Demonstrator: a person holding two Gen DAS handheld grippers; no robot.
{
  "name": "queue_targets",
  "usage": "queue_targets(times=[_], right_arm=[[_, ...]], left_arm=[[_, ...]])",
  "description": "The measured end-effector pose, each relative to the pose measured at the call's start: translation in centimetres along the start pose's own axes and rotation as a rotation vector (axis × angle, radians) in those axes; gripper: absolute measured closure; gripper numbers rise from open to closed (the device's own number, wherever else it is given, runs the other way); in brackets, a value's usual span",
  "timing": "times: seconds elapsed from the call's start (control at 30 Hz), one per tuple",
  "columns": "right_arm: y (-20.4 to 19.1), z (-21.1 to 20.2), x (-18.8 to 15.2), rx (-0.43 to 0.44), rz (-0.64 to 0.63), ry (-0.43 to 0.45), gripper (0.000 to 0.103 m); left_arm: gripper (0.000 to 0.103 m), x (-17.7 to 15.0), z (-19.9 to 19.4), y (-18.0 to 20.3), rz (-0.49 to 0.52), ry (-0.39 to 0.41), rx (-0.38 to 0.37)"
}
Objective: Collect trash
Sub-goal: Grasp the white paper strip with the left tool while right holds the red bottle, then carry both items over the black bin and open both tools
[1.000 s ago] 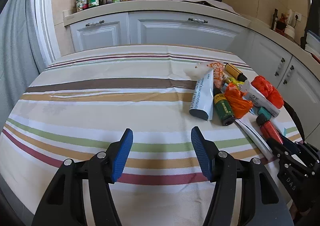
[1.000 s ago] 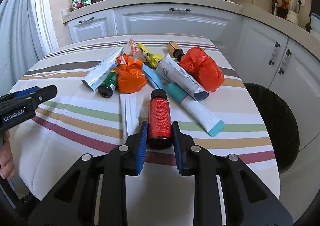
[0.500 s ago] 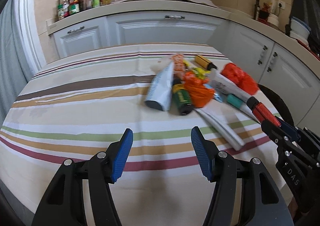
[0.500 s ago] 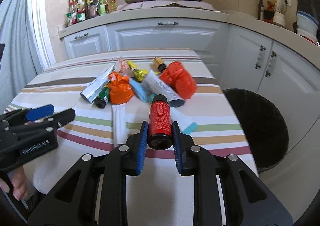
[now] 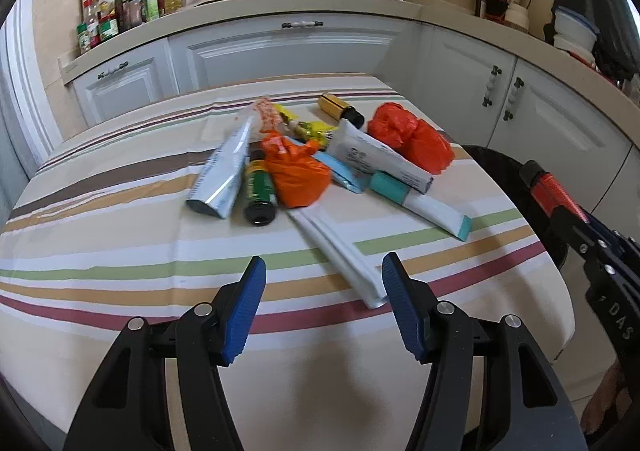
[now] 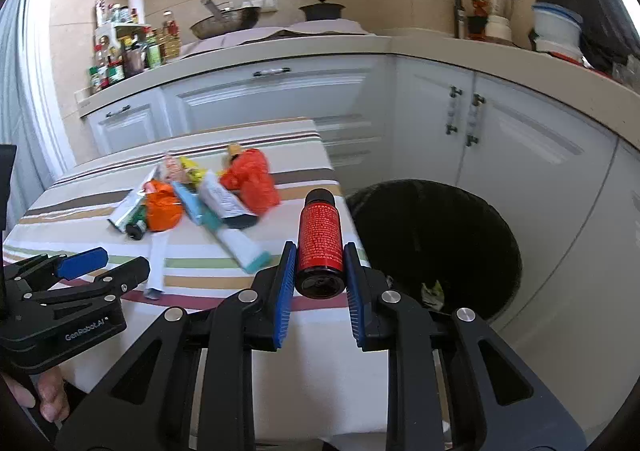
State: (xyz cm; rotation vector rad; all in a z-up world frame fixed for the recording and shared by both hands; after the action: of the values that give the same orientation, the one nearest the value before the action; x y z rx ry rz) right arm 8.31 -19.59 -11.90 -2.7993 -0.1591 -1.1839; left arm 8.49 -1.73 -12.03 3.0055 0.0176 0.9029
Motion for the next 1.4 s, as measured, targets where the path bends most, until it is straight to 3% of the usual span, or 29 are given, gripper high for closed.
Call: queue_targets(times=[0.1, 0.23, 0.4, 0.53, 0.67, 0.9, 1.07, 1.4], right_arm=[[1.1, 0.2, -0.1, -0.004, 0.019, -0.002, 0.08], [1.8, 0.3, -0.2, -0.001, 0.028, -0.001, 0.08], [1.9, 0.5, -0.3, 0.005, 0.03, -0.003, 0.08], [1.9, 0.5, -0.3, 0.005, 0.03, -0.002, 0.08], [1.5, 0.4, -0.4, 0.004, 0.026, 0.0, 0.08], [0.8, 0.2, -0.5, 0.001, 0.015, 0.002, 0.08], [1.2, -0.2, -0.1, -0.008, 0.017, 0.012, 0.08], [3.8, -0.8, 2.3, -0.084, 0.044, 0.064, 0.08]], left_arm=[[0.044, 0.1, 0.8, 0.5, 0.005, -0.005, 0.025], [0.055, -0.1, 1.8, 0.6, 0.012, -0.043, 0.032], [0.057, -0.6, 1.7, 0.7, 0.016, -0.046, 0.036], [0.083, -0.9, 1.5, 1.0, 0.051, -0.035, 0.048], [0.091, -1.2, 1.3, 1.0, 0.064, -0.025, 0.04], [0.094, -1.8, 0.3, 0.4, 0.061, -0.02, 0.018], [0.094, -1.8, -1.9, 0.7, 0.087, 0.041, 0.015], [0.094, 2.5, -3.7, 4.1, 0.131, 0.136, -0.091]])
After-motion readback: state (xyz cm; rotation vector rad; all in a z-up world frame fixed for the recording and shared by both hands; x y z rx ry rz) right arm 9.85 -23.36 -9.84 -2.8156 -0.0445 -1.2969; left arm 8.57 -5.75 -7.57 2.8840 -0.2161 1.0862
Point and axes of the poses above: each gripper's, at about its wrist camera, not at the fingertips, and z roughly the way its jaws point, y to its right, x to its top, the point moved 5 cm from there along z, roughly the way its jaws point, and after that the axes turned 11 degrees about -y, right-handed, at the moved point
